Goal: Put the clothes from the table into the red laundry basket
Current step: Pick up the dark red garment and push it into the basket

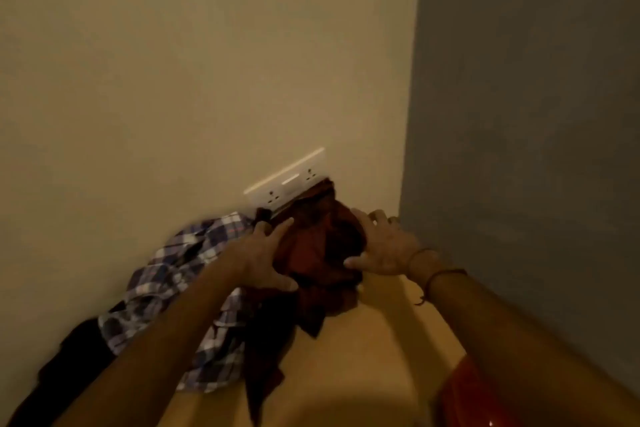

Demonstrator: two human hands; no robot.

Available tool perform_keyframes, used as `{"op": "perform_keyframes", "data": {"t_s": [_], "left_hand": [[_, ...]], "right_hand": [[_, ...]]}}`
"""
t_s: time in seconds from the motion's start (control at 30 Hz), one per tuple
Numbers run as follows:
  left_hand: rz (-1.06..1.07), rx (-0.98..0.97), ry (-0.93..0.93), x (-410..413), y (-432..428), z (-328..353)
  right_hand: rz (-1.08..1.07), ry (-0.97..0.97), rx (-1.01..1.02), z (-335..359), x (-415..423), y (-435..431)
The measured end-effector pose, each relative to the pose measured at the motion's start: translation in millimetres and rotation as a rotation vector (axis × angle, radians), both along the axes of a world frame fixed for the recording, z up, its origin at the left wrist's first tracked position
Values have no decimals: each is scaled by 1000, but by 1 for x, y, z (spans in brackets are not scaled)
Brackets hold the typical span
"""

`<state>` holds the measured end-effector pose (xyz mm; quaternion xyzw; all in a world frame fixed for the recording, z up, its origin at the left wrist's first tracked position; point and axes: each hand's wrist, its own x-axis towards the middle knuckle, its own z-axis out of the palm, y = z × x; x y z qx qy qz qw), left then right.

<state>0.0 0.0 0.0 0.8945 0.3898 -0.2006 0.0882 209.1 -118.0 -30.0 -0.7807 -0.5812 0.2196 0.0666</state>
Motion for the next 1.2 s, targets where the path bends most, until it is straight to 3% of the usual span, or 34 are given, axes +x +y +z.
{"op": "perform_keyframes", "data": {"t_s": [0.1,0.2,0.3,0.5,0.77,0.97,1.2], "left_hand": [[49,-4,56,-16,11,-32],[31,41,88,0,13,-64],[57,88,128,33,22,-101],[107,81,131,60,34,-148],[-77,207,-113,49,28,-101],[-224,359,-194,52,-4,-40],[-415,234,-348,131,-83,32]], "right_hand": [[63,37,-157,-36,-19,43],[134,-106,-276,-54,-14,84],[205,-296,-301,-75,-11,131],[325,-302,-384,-118,-16,158],[275,-124,-148,-80,-12,112],[198,-22,38,-19,3,53],[57,-55,155,44,76,-61]]}}
